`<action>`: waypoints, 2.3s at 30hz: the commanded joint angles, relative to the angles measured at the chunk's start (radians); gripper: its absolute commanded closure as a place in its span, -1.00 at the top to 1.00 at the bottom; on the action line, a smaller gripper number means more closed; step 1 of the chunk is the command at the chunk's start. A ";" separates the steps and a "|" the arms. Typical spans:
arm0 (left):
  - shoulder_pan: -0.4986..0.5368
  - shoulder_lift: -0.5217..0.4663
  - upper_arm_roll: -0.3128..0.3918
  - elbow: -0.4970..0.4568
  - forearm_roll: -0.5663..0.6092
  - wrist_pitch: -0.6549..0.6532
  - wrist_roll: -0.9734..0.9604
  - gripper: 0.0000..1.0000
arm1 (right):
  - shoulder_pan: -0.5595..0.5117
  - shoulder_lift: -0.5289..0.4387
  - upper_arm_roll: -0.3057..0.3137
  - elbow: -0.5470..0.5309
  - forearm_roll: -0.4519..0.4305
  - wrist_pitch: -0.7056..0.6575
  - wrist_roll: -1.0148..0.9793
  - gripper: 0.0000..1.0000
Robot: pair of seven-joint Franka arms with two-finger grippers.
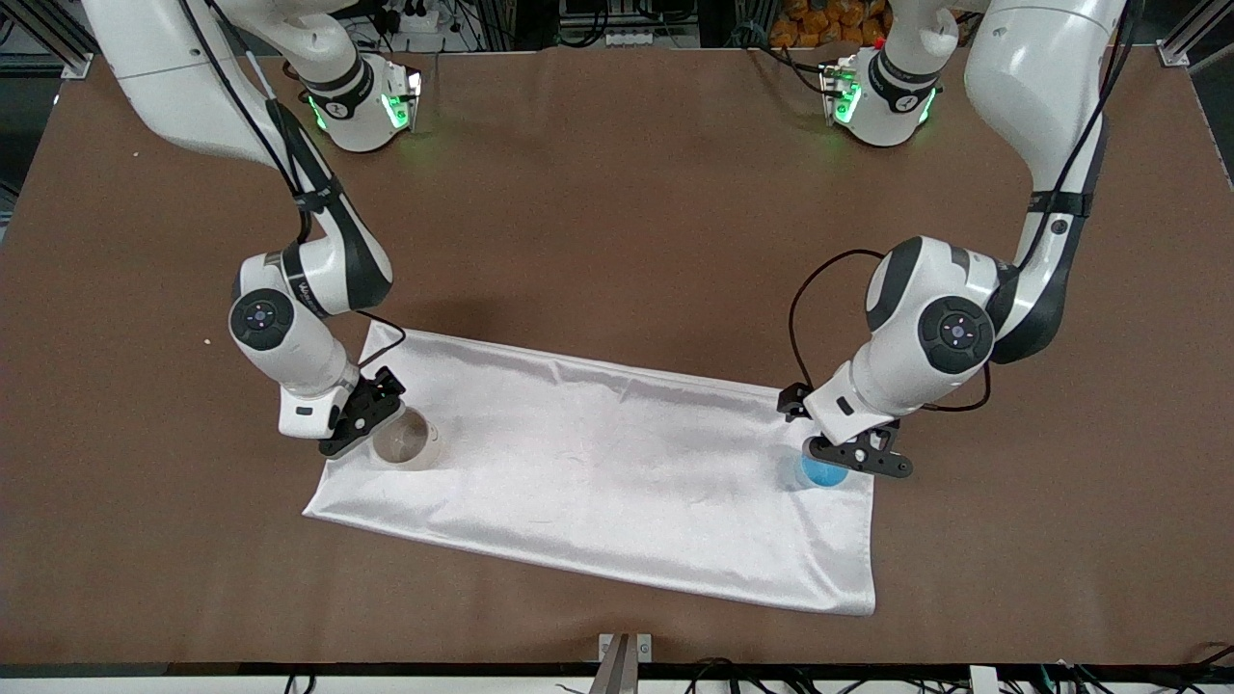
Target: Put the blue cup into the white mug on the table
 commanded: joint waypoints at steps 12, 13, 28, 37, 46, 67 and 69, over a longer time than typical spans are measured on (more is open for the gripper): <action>-0.013 0.097 -0.005 0.023 0.098 0.157 0.014 1.00 | 0.001 0.017 0.007 -0.013 -0.015 0.045 0.005 -1.00; -0.013 0.099 -0.005 0.023 0.099 0.163 0.014 1.00 | 0.001 0.017 0.007 -0.013 -0.015 0.045 0.005 -1.00; -0.028 0.140 -0.009 0.006 0.136 0.191 0.017 1.00 | 0.064 -0.018 0.010 -0.008 -0.013 -0.045 0.234 -1.00; -0.040 0.156 -0.008 0.000 0.141 0.191 0.015 1.00 | 0.158 -0.092 0.016 -0.004 -0.010 -0.177 0.570 -1.00; -0.039 0.166 -0.009 0.000 0.223 0.191 0.015 1.00 | 0.276 -0.138 0.042 0.002 0.027 -0.259 0.943 -1.00; -0.026 0.177 -0.009 -0.011 0.259 0.226 0.061 0.16 | 0.616 -0.129 0.065 -0.013 0.042 -0.259 1.471 -1.00; -0.023 0.177 -0.009 -0.011 0.259 0.226 0.083 -0.14 | 0.636 -0.129 0.065 -0.016 0.042 -0.259 1.488 -1.00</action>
